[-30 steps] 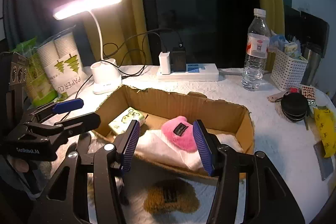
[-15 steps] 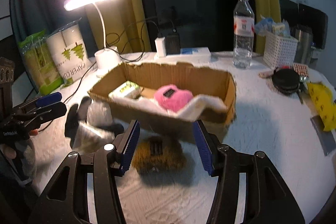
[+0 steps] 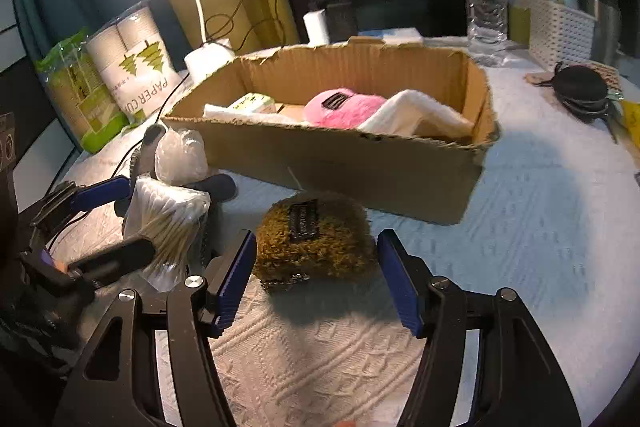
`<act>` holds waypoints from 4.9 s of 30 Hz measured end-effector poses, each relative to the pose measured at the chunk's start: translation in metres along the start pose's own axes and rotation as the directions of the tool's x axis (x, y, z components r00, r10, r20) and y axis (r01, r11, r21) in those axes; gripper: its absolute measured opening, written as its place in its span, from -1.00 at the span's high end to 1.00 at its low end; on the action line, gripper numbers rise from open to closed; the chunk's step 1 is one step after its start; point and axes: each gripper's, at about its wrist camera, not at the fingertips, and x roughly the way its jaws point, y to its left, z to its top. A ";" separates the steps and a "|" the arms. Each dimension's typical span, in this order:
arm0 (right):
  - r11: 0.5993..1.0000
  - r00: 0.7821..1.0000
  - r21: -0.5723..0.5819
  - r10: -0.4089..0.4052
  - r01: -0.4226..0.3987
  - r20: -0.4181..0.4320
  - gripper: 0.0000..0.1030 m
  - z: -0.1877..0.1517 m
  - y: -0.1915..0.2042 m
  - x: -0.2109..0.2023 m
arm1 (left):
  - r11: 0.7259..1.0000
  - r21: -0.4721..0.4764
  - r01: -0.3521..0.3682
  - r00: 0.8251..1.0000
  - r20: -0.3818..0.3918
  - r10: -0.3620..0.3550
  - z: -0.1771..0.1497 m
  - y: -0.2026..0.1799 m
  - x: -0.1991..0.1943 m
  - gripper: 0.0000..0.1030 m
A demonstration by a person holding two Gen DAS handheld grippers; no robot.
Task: Organize soft objects
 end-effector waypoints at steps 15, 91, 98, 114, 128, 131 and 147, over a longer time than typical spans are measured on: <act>0.999 1.000 -0.037 0.021 -0.022 -0.015 0.24 -0.003 0.004 0.001 | 0.998 0.061 -0.023 0.997 -0.066 0.027 -0.006 -0.015 0.008 0.06; 0.999 0.973 -0.043 0.000 0.010 0.232 0.32 0.037 -0.007 -0.096 | 0.960 -0.009 0.279 0.940 0.204 -0.272 0.062 0.010 -0.065 0.23; 1.000 0.968 -0.018 -0.009 0.014 0.252 0.31 0.061 -0.021 -0.089 | 0.967 -0.036 0.253 0.947 0.214 -0.240 0.090 0.025 -0.044 0.23; 0.998 0.983 0.030 -0.051 0.046 0.177 0.08 0.064 -0.046 -0.052 | 0.958 -0.111 0.263 0.952 0.187 -0.240 0.110 0.033 0.002 -0.47; 0.998 0.986 -0.054 -0.004 0.013 0.168 0.08 0.052 0.019 -0.056 | 0.963 -0.136 0.233 0.958 0.203 -0.203 0.065 0.060 -0.039 -0.47; 0.997 0.987 -0.070 -0.001 0.013 0.161 0.08 0.050 0.031 -0.054 | 0.963 -0.141 0.230 0.959 0.203 -0.199 0.055 0.066 -0.045 -0.47; 0.995 0.998 -0.102 0.012 -0.005 0.067 0.08 0.031 0.069 -0.011 | 0.957 -0.141 0.254 0.967 0.073 -0.246 0.001 0.073 -0.022 -0.77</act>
